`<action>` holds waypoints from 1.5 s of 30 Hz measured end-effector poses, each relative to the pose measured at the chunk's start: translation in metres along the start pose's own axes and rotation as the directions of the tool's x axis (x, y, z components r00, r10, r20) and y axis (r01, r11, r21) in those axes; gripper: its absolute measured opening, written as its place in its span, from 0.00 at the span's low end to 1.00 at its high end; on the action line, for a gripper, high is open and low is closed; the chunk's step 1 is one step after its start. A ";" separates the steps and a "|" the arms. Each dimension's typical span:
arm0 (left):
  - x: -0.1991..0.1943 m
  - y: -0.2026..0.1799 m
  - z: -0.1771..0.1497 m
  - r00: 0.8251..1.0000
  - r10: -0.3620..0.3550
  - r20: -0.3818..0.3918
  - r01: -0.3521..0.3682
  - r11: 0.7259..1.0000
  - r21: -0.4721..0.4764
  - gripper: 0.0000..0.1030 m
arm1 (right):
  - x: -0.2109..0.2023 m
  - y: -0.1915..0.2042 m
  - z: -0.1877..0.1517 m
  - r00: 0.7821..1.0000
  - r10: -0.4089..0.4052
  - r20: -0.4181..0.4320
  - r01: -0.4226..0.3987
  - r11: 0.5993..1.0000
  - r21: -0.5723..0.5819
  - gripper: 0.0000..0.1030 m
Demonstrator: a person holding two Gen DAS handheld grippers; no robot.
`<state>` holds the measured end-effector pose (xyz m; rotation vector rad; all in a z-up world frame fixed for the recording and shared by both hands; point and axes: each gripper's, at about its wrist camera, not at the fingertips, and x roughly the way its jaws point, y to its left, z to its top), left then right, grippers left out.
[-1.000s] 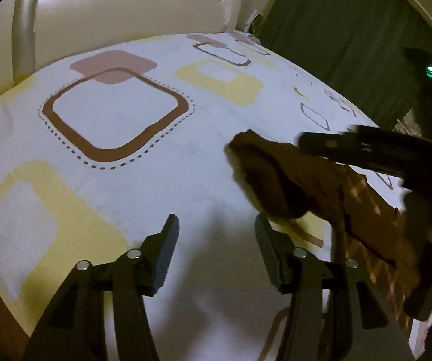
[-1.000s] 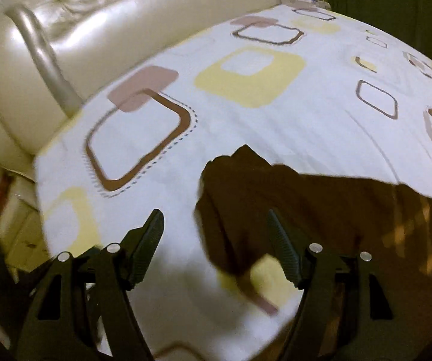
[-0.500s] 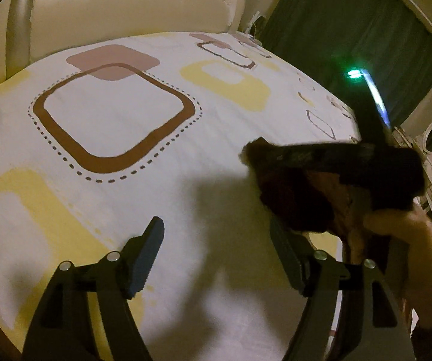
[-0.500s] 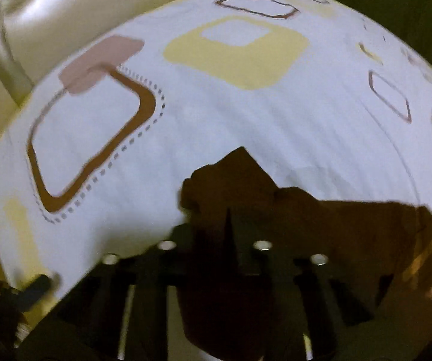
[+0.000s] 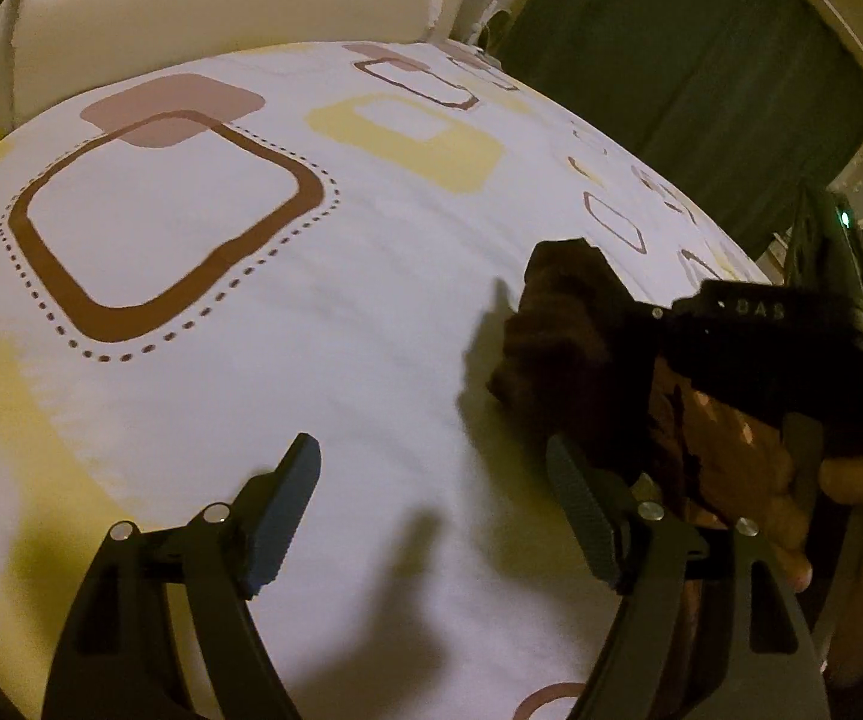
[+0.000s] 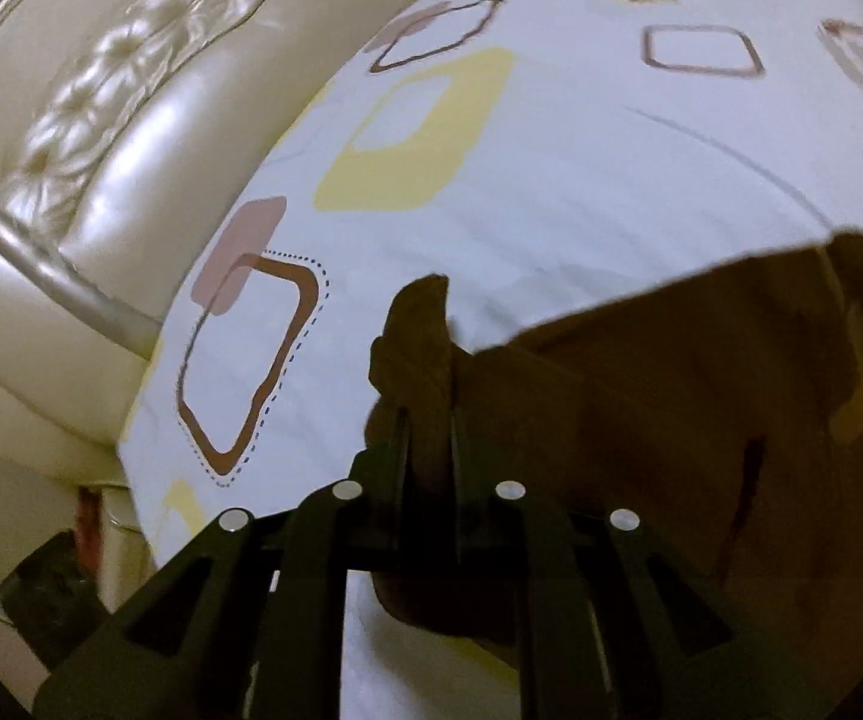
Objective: Fold small clothes
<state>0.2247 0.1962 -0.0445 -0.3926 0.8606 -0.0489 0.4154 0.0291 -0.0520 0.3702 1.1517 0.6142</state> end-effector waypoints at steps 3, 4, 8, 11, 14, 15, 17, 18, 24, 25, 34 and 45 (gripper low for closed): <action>0.002 -0.005 0.000 1.000 -0.004 -0.004 0.004 1.000 0.018 0.75 | -0.007 -0.015 -0.005 1.000 0.014 0.016 -0.015 0.999 0.028 0.11; 0.003 -0.007 -0.001 1.000 -0.002 -0.004 0.002 1.000 0.026 0.75 | -0.007 -0.019 -0.006 1.000 0.020 0.015 -0.021 0.999 0.044 0.13; 0.005 -0.010 0.000 1.000 0.004 -0.006 -0.004 0.999 0.040 0.75 | -0.008 -0.043 -0.010 0.999 0.038 0.017 -0.040 0.992 0.123 0.22; 0.007 -0.011 0.000 1.000 0.008 -0.010 -0.008 0.999 0.043 0.75 | -0.006 -0.050 -0.011 0.999 0.052 0.016 -0.054 0.987 0.153 0.22; 0.009 -0.010 0.000 1.000 0.011 -0.017 -0.010 0.999 0.041 0.75 | -0.003 -0.045 -0.010 0.999 0.047 0.020 -0.049 0.991 0.129 0.21; 0.010 -0.010 -0.001 1.000 0.011 -0.023 -0.010 0.999 0.041 0.75 | 0.000 -0.045 -0.009 0.999 0.052 0.014 -0.054 0.990 0.130 0.21; 0.010 -0.011 -0.001 1.000 0.013 -0.026 -0.012 0.999 0.045 0.75 | 0.003 -0.046 -0.008 0.998 0.062 0.002 -0.061 0.989 0.134 0.21; 0.010 -0.011 -0.002 1.000 0.012 -0.026 -0.011 0.999 0.046 0.75 | 0.003 -0.048 -0.007 0.998 0.065 -0.001 -0.064 0.989 0.131 0.21; 0.012 -0.014 -0.003 0.999 0.005 -0.034 -0.003 0.998 0.057 0.75 | 0.005 -0.047 0.009 0.995 0.087 0.051 -0.094 0.980 0.177 0.38; 0.012 -0.015 -0.003 0.999 0.006 -0.034 -0.004 0.998 0.062 0.75 | 0.007 -0.048 0.012 0.995 0.084 0.058 -0.094 0.979 0.182 0.37; 0.013 -0.019 -0.002 0.999 0.006 -0.037 -0.004 0.998 0.060 0.75 | -0.024 -0.051 0.013 0.997 0.028 0.072 -0.036 0.992 0.123 0.04; 0.005 -0.058 0.000 0.999 -0.013 -0.037 0.017 0.994 0.109 0.75 | -0.213 -0.123 0.003 0.952 -0.032 0.303 -0.010 0.991 0.136 0.04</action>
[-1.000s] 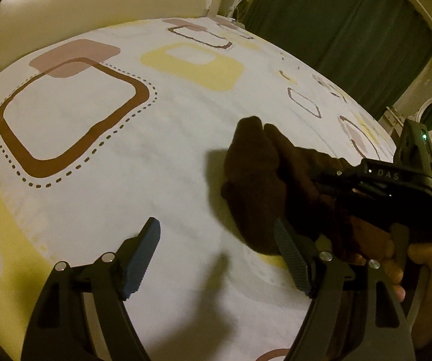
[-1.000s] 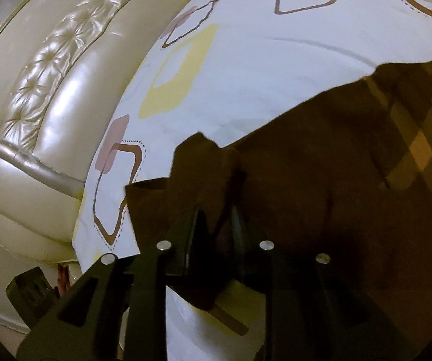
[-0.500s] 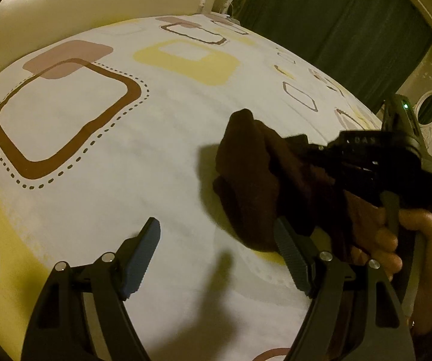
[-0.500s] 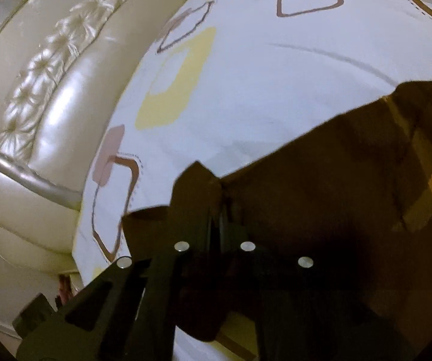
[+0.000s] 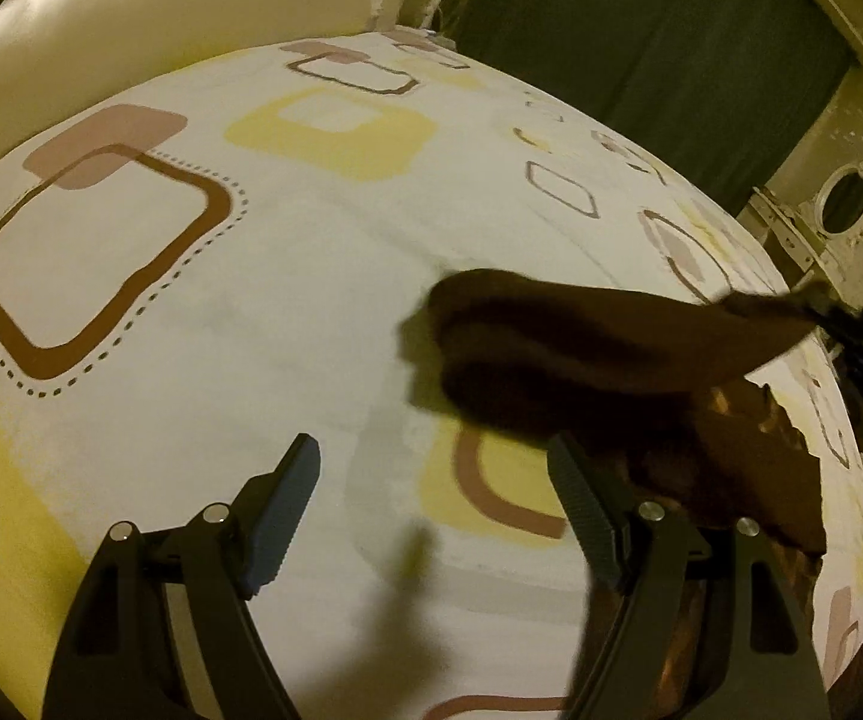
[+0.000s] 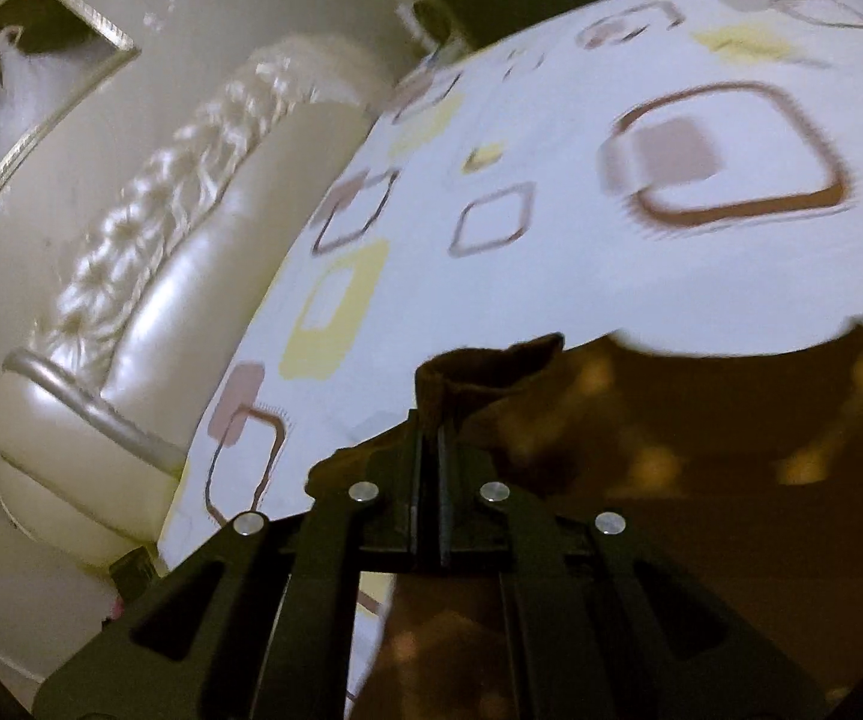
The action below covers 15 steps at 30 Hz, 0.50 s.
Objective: Fold small clothes
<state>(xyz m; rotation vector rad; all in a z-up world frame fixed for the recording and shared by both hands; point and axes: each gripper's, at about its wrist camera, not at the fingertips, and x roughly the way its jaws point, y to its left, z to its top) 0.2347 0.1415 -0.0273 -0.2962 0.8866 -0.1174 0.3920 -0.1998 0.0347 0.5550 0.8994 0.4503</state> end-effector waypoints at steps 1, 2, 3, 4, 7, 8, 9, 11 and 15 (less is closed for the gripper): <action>0.000 -0.004 0.000 1.000 0.000 0.000 0.000 1.000 0.007 0.75 | -0.020 -0.012 0.001 1.000 -0.008 0.022 0.008 1.000 0.008 0.04; 0.000 -0.009 0.000 1.000 0.000 -0.002 0.000 1.000 0.016 0.75 | -0.032 -0.021 0.001 0.999 -0.016 0.036 0.015 1.000 0.013 0.04; 0.000 -0.016 0.000 1.000 -0.001 -0.006 0.001 1.000 0.029 0.75 | -0.047 -0.032 0.000 0.998 -0.033 0.057 0.032 0.999 0.018 0.04; 0.001 -0.020 0.000 1.000 -0.001 -0.008 0.002 0.999 0.036 0.75 | -0.056 -0.038 -0.001 0.996 -0.046 0.070 0.045 0.999 0.020 0.04; 0.003 -0.033 -0.002 1.000 -0.009 -0.016 0.009 0.999 0.047 0.75 | -0.094 -0.071 -0.008 0.990 -0.085 0.109 0.080 0.996 0.049 0.04; 0.003 -0.037 -0.003 1.000 -0.012 -0.018 0.013 0.999 0.048 0.75 | -0.102 -0.079 -0.011 0.988 -0.096 0.119 0.089 0.994 0.059 0.04; 0.004 -0.041 -0.005 1.000 -0.015 -0.023 0.016 0.999 0.051 0.75 | -0.109 -0.087 -0.014 0.986 -0.106 0.129 0.098 0.993 0.067 0.04; 0.008 -0.048 -0.009 0.999 -0.017 -0.035 0.019 0.998 0.057 0.75 | -0.125 -0.105 -0.020 0.982 -0.121 0.144 0.109 0.990 0.090 0.04; 0.017 -0.063 -0.015 0.998 -0.019 -0.062 0.024 0.997 0.068 0.75 | -0.148 -0.145 -0.037 0.976 -0.146 0.164 0.120 0.981 0.154 0.04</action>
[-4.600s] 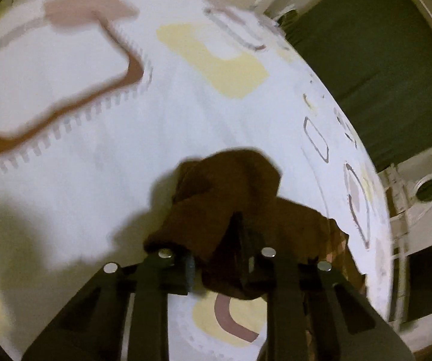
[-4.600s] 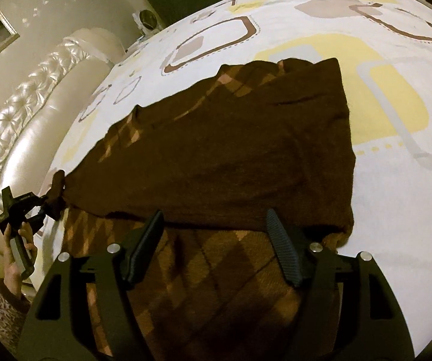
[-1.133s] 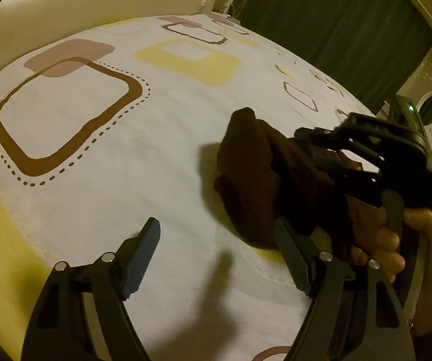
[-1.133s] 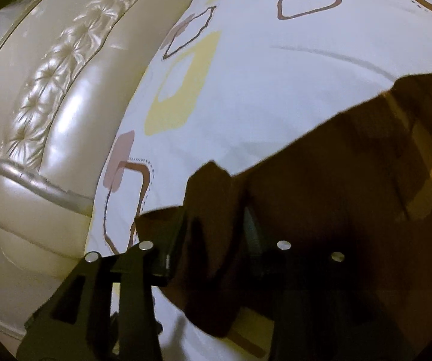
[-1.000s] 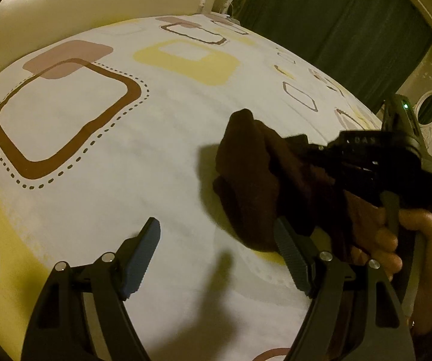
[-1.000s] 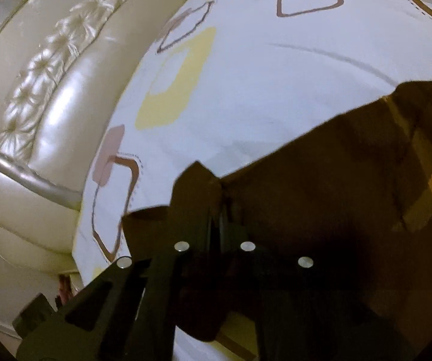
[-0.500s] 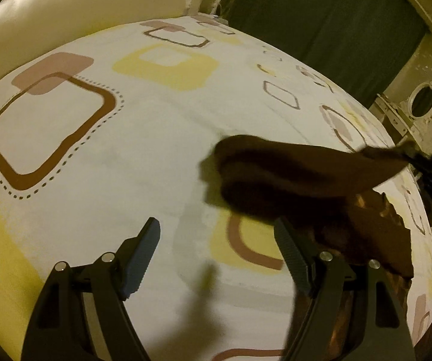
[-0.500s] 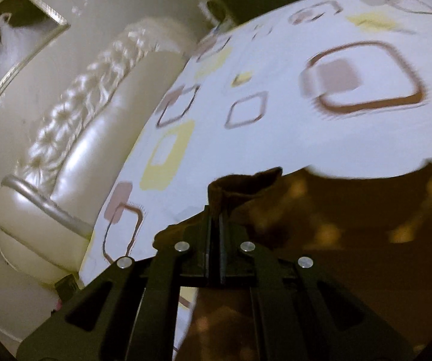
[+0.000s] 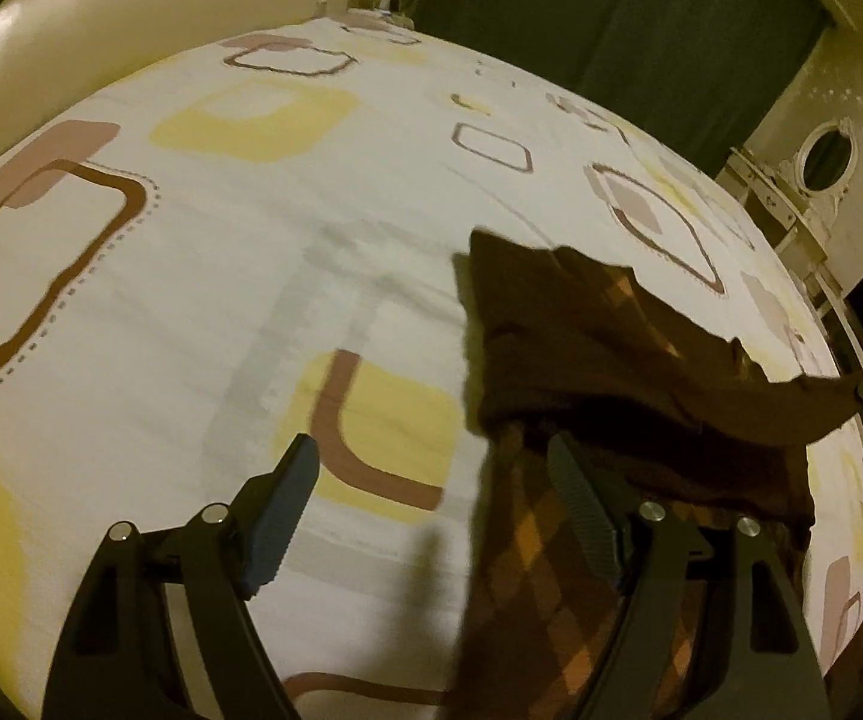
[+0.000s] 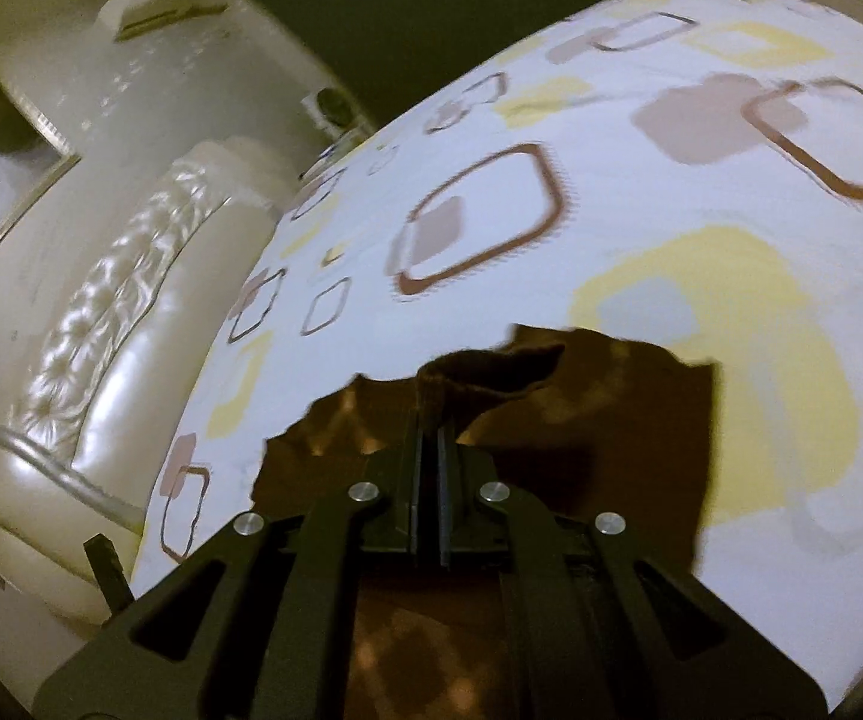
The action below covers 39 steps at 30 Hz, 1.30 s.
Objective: Fold small clothes
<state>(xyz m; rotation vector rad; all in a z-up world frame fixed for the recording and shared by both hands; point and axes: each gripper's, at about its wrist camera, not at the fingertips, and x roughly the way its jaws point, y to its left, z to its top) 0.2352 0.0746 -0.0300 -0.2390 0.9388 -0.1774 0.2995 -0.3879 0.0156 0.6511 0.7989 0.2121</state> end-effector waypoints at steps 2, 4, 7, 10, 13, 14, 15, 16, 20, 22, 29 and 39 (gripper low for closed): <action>0.003 -0.006 0.000 1.000 -0.001 -0.005 0.001 1.000 0.006 0.75 | -0.003 -0.020 -0.007 1.000 -0.002 -0.002 0.002 1.000 0.028 0.04; 0.007 -0.015 -0.001 1.000 -0.012 -0.010 0.012 1.000 0.017 0.75 | -0.003 -0.038 -0.015 1.000 -0.006 -0.011 0.007 0.998 0.059 0.04; 0.015 -0.026 -0.002 1.000 -0.014 -0.020 0.014 0.999 0.037 0.75 | 0.001 -0.069 -0.028 1.000 -0.003 -0.023 0.006 0.992 0.124 0.04; 0.022 -0.031 -0.003 1.000 -0.009 -0.030 0.010 0.999 0.044 0.75 | 0.008 -0.089 -0.041 0.999 -0.007 -0.048 0.015 0.987 0.162 0.04; 0.029 -0.029 -0.002 0.999 -0.001 -0.037 0.003 0.999 0.032 0.75 | 0.012 -0.099 -0.051 0.998 -0.005 -0.060 0.015 0.984 0.180 0.04; 0.032 -0.028 -0.001 0.999 0.002 -0.039 -0.001 1.000 0.028 0.75 | 0.012 -0.101 -0.054 0.998 0.002 -0.058 0.009 0.982 0.186 0.04; 0.033 -0.028 -0.001 0.999 0.000 -0.039 0.001 1.000 0.023 0.75 | 0.012 -0.102 -0.055 0.998 0.006 -0.057 0.005 0.982 0.190 0.04; 0.035 -0.027 -0.001 0.999 -0.005 -0.044 0.006 1.000 0.013 0.75 | 0.013 -0.102 -0.056 0.998 0.008 -0.058 0.003 0.982 0.190 0.04; 0.040 -0.020 0.000 0.998 -0.046 -0.049 0.044 0.998 -0.055 0.75 | 0.016 -0.104 -0.058 0.998 0.021 -0.061 -0.009 0.980 0.199 0.04; 0.039 -0.019 0.001 0.997 -0.060 -0.042 0.057 0.996 -0.072 0.75 | 0.016 -0.103 -0.058 0.998 0.022 -0.062 -0.010 0.981 0.196 0.07; 0.052 -0.013 0.002 0.996 -0.064 -0.061 0.058 0.993 -0.104 0.75 | 0.000 -0.113 -0.054 0.998 0.058 0.002 -0.056 0.965 0.256 0.19; 0.070 -0.016 0.016 0.998 -0.025 -0.056 0.018 0.993 -0.114 0.76 | 0.026 -0.109 -0.015 0.999 -0.020 -0.029 0.026 0.980 0.195 0.24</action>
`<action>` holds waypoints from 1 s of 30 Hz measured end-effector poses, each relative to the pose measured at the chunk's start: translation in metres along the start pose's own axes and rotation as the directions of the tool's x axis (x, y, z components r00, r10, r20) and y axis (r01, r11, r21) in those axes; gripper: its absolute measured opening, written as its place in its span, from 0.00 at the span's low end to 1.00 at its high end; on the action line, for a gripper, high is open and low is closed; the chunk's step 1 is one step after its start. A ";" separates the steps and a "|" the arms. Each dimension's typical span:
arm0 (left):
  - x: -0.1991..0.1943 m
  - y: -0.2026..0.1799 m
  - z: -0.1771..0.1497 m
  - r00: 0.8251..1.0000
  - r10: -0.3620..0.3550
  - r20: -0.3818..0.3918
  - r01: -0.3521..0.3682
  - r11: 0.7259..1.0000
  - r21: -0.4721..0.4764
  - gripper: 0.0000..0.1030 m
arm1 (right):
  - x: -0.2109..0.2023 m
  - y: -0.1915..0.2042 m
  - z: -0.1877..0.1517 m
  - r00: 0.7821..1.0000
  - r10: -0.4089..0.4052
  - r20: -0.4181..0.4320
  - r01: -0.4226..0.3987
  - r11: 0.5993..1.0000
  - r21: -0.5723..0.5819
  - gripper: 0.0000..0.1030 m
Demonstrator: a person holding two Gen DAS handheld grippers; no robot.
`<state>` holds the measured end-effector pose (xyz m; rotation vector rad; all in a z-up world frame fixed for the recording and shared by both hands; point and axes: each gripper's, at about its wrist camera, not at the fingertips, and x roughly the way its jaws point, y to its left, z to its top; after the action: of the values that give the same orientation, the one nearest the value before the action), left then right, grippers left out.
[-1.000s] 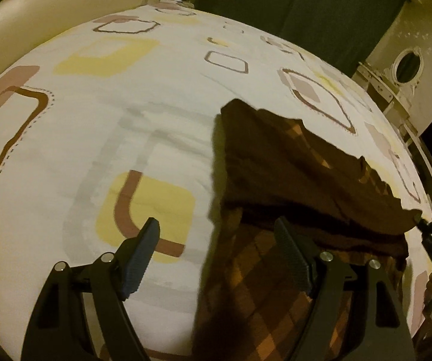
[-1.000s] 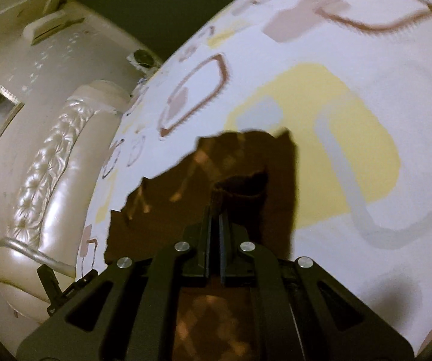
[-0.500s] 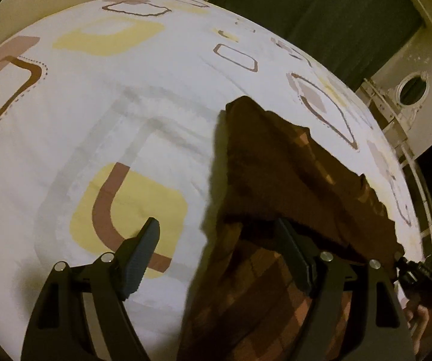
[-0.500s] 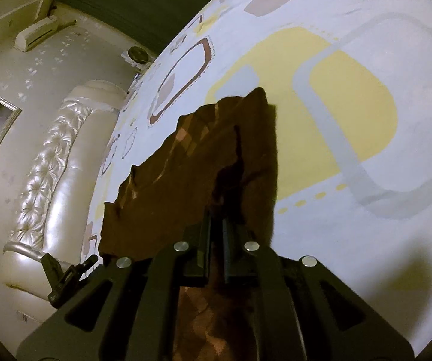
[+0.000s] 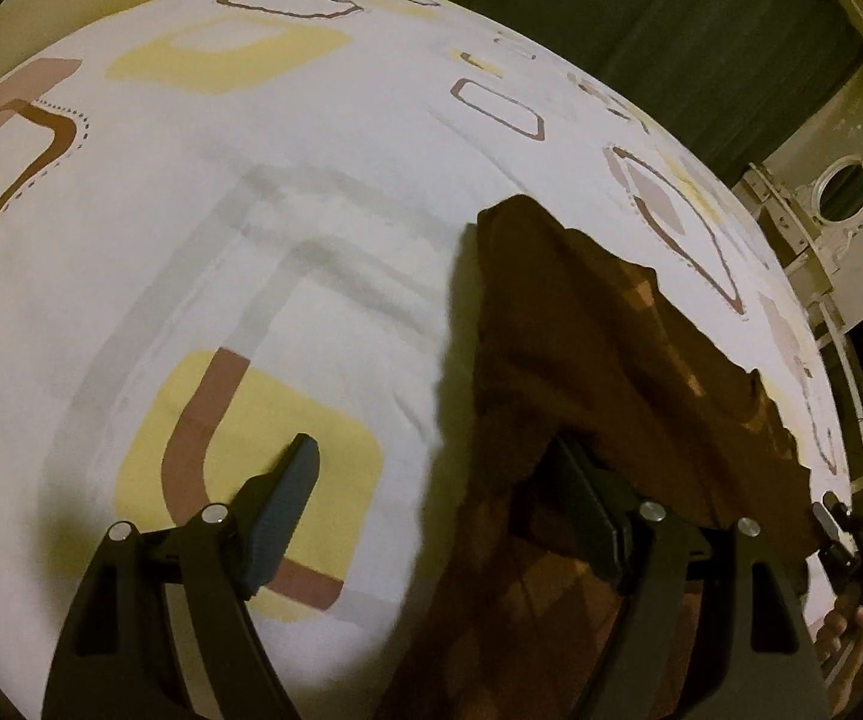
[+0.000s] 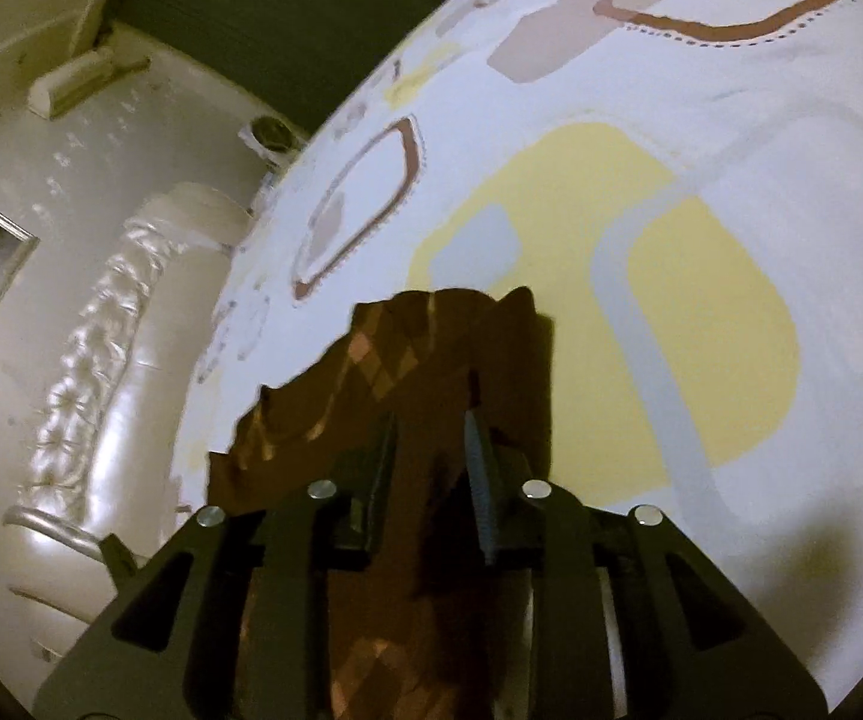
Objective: Fold small clothes
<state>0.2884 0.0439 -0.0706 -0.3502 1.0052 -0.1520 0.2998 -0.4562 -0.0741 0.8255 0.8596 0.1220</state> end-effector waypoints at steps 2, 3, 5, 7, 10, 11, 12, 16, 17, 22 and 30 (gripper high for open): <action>0.001 0.002 0.001 1.000 0.017 0.006 -0.017 1.000 -0.007 0.75 | 0.010 -0.002 0.001 1.000 -0.008 -0.029 0.008 1.000 0.011 0.23; 0.001 0.004 0.002 1.000 0.026 0.011 -0.026 1.000 -0.012 0.75 | 0.013 -0.001 0.000 0.999 -0.011 -0.041 0.012 1.000 0.008 0.12; 0.002 0.005 0.003 0.998 0.056 0.024 -0.056 0.998 -0.017 0.76 | 0.013 0.006 -0.002 0.999 -0.026 -0.044 0.025 0.999 -0.031 0.04; 0.003 0.007 0.002 0.997 0.073 0.028 -0.073 0.997 -0.012 0.76 | 0.009 0.009 -0.004 0.998 -0.057 -0.017 0.056 0.997 -0.059 0.04; 0.003 0.005 -0.001 0.995 0.096 0.034 -0.096 0.995 0.013 0.76 | 0.012 -0.003 -0.004 0.995 -0.095 -0.010 0.094 0.995 -0.043 0.04; 0.003 0.005 -0.001 0.995 0.097 0.034 -0.098 0.995 0.014 0.76 | 0.016 -0.010 -0.005 0.996 -0.081 -0.025 0.080 0.997 -0.019 0.04; 0.003 0.006 -0.001 0.995 0.095 0.032 -0.096 0.995 0.018 0.76 | 0.017 -0.013 -0.006 0.997 -0.068 -0.025 0.068 0.998 -0.010 0.04; 0.001 0.011 0.000 0.997 0.075 0.024 -0.075 0.997 0.016 0.76 | 0.005 -0.014 -0.010 1.000 -0.002 -0.026 0.003 1.000 0.026 0.07; 0.000 0.012 -0.001 0.997 0.068 0.023 -0.069 0.998 0.012 0.76 | 0.001 -0.013 -0.012 1.000 0.006 -0.023 -0.005 0.999 0.031 0.07; -0.002 0.011 -0.003 0.997 0.070 0.025 -0.071 0.997 0.027 0.76 | -0.019 -0.012 -0.031 0.999 0.038 -0.030 -0.036 0.998 0.050 0.25; -0.003 0.009 -0.005 0.993 0.110 0.039 -0.110 0.994 -0.010 0.62 | -0.014 -0.012 -0.038 0.999 0.033 -0.042 -0.030 0.998 0.058 0.05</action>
<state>0.2823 0.0519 -0.0732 -0.3029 0.9842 -0.0414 0.2612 -0.4476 -0.0875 0.8928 0.8942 0.1438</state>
